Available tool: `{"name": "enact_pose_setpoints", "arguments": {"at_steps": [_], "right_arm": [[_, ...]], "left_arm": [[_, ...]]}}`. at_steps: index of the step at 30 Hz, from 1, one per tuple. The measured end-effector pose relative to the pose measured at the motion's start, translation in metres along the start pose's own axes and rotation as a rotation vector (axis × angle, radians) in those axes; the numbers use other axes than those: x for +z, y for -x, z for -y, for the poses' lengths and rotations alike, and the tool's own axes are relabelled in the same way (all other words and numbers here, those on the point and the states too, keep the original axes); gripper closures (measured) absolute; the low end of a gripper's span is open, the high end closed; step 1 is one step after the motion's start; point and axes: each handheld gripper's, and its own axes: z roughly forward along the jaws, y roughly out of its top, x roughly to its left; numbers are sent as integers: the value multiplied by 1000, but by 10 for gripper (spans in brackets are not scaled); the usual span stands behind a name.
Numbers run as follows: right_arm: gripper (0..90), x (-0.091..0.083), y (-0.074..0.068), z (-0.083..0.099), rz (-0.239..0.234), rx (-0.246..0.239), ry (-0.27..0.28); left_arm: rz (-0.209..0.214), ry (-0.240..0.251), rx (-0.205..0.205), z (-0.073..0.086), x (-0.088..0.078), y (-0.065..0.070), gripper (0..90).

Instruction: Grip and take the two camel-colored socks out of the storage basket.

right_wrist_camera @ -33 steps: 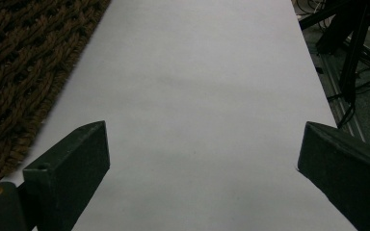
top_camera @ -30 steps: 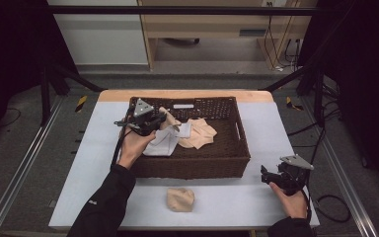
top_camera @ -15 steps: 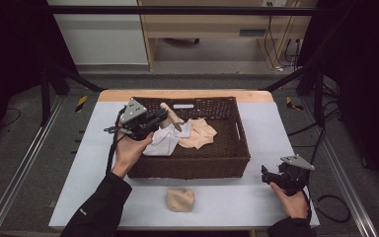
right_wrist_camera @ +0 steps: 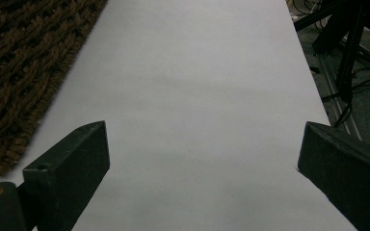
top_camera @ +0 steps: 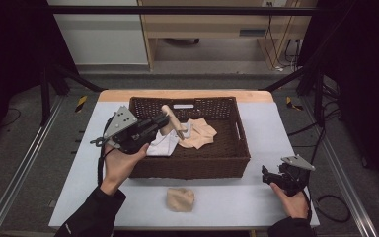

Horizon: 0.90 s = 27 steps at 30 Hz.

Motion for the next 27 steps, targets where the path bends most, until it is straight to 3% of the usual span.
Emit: {"name": "enact_pose_setpoints", "arguments": {"at_steps": [6, 12, 19, 27], "right_arm": [[44, 0, 0, 0, -1, 5, 0], [44, 0, 0, 0, -1, 4, -2], [45, 0, 0, 1, -2, 5, -4], [45, 0, 0, 1, -1, -1, -2]], "left_arm": [[43, 13, 18, -1, -18, 15, 855], [84, 11, 31, 10, -32, 31, 855], [131, -21, 35, 29, -36, 46, 855], [172, -92, 28, 59, -29, 56, 854]]}}
